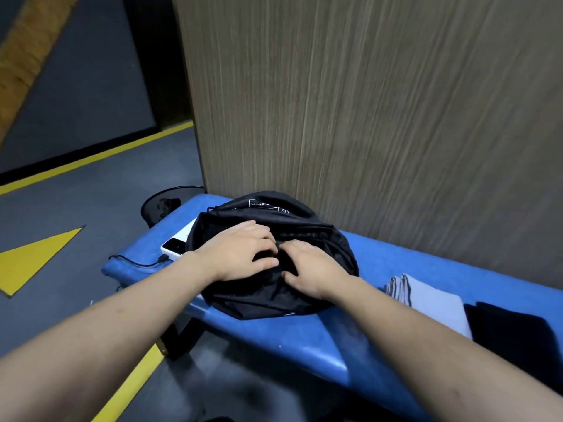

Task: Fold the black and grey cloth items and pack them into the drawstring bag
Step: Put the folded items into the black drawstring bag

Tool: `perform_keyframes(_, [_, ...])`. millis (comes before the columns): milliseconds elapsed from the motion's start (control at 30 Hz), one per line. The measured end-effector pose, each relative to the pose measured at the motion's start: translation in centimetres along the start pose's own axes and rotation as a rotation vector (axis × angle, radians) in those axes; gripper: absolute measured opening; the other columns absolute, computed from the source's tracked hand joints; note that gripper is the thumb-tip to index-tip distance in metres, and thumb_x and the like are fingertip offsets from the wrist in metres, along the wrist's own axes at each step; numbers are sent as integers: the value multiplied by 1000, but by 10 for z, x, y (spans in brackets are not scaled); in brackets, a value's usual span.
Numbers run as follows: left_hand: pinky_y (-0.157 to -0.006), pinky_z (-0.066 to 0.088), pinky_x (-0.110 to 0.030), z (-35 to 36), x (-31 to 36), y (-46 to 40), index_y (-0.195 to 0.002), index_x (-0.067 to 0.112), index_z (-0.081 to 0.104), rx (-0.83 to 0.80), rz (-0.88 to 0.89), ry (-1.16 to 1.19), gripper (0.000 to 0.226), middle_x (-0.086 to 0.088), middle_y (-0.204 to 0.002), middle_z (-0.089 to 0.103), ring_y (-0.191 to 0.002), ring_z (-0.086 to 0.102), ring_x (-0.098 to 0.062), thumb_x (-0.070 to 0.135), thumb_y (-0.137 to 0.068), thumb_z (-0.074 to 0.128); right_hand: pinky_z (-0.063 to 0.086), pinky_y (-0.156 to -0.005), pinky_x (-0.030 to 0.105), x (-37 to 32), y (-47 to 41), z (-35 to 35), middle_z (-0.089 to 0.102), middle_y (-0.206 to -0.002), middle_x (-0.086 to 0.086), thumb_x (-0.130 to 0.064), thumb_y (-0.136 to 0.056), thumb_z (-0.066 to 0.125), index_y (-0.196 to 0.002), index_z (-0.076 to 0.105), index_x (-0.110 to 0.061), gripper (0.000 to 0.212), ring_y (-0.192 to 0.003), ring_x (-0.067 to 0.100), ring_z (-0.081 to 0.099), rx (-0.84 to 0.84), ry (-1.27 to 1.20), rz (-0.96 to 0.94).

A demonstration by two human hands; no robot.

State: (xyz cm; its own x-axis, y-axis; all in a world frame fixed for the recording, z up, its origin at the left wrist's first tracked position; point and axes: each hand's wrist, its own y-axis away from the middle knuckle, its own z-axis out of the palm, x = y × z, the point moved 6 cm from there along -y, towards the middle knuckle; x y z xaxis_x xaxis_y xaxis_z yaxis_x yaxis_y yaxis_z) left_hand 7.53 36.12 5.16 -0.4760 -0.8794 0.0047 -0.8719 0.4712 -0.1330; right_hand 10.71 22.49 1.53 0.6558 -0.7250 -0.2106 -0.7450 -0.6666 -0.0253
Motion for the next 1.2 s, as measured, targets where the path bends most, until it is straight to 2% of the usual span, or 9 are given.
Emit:
perform_keyframes(133, [-109,29,-25,-27,24,0,-118,35,63,68,-12,7,56,18,-120,57,-114,49,-8,66,-89,26,39,-108,40,-7,30,-37,55,-138,7,-35,-91,55,-141,48,-17,54,-127,27,51,42,55,-14])
perform_keyframes(233, [-103,28,-23,-44,50,-1,-118,36,62,123,-1,8,53,18,-117,58,-113,50,-8,64,-87,29,40,-104,40,1,65,-68,59,-133,5,-35,-92,54,-136,53,-19,47,-122,26,53,81,86,-13])
perform_keyframes(400, [-102,38,-33,-52,105,-14,-117,37,62,173,2,41,53,18,-115,59,-111,53,-10,66,-86,30,39,-103,40,42,137,-104,59,-130,2,-38,-93,54,-132,55,-23,41,-119,24,54,135,89,64])
perform_keyframes(633, [-98,40,-32,-26,187,-46,-125,34,57,213,4,124,54,15,-125,53,-112,53,-11,63,-87,31,30,-111,39,108,208,-98,49,-144,-1,-51,-94,51,-144,42,-25,57,-133,22,44,93,77,201])
perform_keyframes(733, [-101,39,-33,-9,212,-57,-133,30,53,216,-9,157,62,10,-134,50,-120,51,-14,63,-87,30,25,-115,41,124,220,-89,44,-148,0,-61,-90,53,-149,35,-24,72,-138,22,38,52,66,222])
perform_keyframes(867, [-109,37,-38,23,225,-73,-140,30,46,130,-117,368,68,10,-141,40,-128,45,-16,68,-85,34,14,-121,46,141,223,-70,37,-154,1,-71,-81,59,-155,22,-24,95,-144,20,32,-29,1,273])
perform_keyframes(1033, [-102,42,-38,62,231,-76,-138,38,37,-6,-213,542,50,12,-141,29,-125,47,-19,49,-92,55,-2,-122,52,157,215,-48,34,-157,2,-70,-73,68,-157,8,-27,111,-146,18,30,-184,-51,337])
perform_keyframes(1100, [-97,47,-40,68,228,-75,-136,43,33,-33,-232,603,50,13,-140,26,-119,53,-20,46,-92,57,-5,-121,54,155,207,-45,37,-156,3,-72,-71,69,-157,5,-28,116,-146,18,32,-239,-30,347])
perform_keyframes(1200, [-101,45,-38,69,224,-72,-136,46,32,-55,-247,679,54,11,-140,27,-119,54,-19,38,-91,60,-4,-120,55,149,197,-45,44,-151,5,-75,-68,69,-156,5,-30,117,-143,21,37,-318,5,361])
